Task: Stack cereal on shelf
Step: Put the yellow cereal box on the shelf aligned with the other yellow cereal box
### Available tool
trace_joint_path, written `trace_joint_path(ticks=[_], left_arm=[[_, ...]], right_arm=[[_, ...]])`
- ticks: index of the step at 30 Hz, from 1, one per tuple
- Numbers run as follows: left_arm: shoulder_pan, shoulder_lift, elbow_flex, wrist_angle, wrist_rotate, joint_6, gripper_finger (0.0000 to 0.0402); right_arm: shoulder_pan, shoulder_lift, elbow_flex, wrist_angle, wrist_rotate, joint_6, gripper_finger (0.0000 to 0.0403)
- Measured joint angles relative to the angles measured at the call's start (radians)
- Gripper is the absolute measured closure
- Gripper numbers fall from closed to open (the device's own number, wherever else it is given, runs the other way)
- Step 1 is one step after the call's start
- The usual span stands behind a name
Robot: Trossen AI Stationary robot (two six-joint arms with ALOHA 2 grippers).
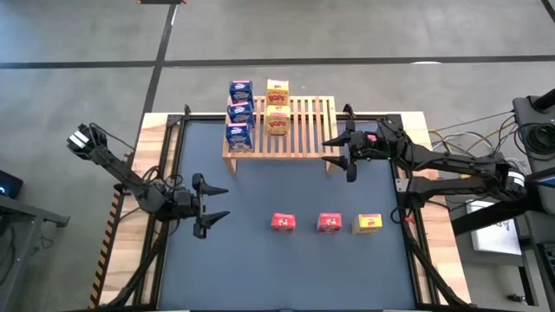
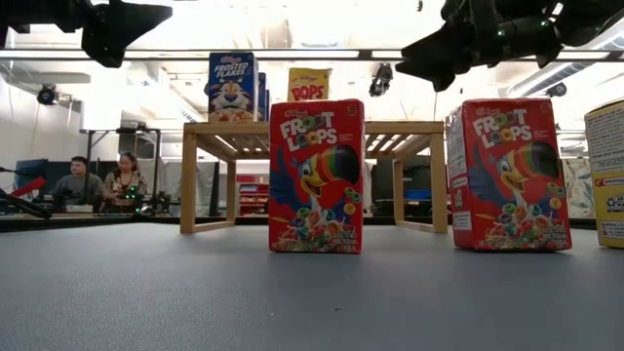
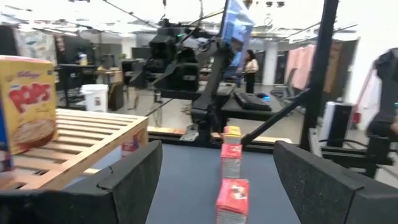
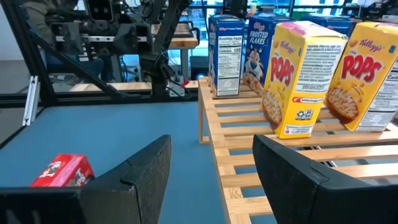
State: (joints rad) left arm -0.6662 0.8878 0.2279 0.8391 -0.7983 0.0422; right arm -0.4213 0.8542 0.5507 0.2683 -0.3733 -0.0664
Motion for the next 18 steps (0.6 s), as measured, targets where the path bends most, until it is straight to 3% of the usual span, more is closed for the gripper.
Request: trace_joint_path(ticks=[18], left_arm=[[0.0,0.036,0.0,0.001,-0.004,-0.026,0.0109]], right_arm=[[0.019,-0.113,0.0,-0.196,0.0,0.017,0.0187]])
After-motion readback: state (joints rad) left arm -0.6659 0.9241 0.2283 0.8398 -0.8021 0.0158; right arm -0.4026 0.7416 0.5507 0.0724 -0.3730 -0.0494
